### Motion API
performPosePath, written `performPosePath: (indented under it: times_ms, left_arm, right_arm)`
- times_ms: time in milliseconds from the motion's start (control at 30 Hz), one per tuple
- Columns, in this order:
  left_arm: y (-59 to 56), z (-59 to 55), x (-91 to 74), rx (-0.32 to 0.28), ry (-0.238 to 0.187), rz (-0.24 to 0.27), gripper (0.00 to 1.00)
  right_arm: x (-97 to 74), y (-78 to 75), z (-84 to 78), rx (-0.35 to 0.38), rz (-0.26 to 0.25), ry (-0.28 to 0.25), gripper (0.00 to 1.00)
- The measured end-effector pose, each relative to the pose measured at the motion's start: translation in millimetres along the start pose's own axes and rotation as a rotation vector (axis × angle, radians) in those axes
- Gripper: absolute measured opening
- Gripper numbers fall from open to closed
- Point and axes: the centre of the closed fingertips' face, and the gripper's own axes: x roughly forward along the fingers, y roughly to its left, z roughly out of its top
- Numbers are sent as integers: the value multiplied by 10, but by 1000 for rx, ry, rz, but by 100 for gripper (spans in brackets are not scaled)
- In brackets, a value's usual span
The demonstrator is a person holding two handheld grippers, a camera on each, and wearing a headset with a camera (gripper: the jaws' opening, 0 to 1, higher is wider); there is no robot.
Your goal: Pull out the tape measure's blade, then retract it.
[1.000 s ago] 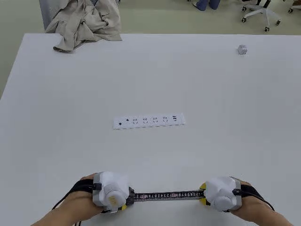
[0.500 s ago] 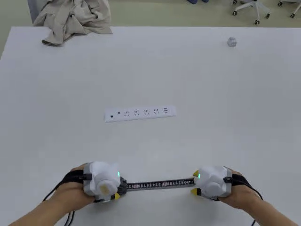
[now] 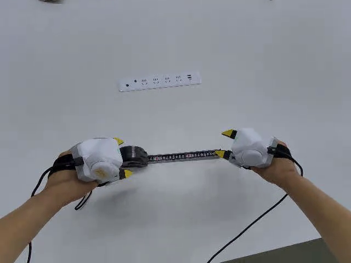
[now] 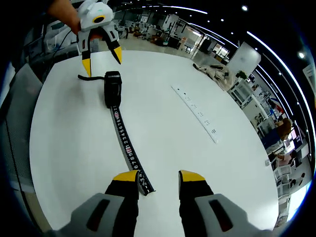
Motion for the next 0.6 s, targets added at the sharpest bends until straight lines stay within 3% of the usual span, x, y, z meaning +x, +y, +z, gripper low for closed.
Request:
performPosePath:
  times_ms: [200,300,600]
  left_arm:
    - [0,54,-350,-143,-53,125,53]
    - [7,38,-487,-177,-51,172,56]
    - [-55,-50,-691,-285,-53,235,66]
  right_arm:
    - [-108,49,200,53,-31,-46,32]
    - [-182,85,268,72,-44,-61,34]
    - [-391,247,264,163,-70,-72,39]
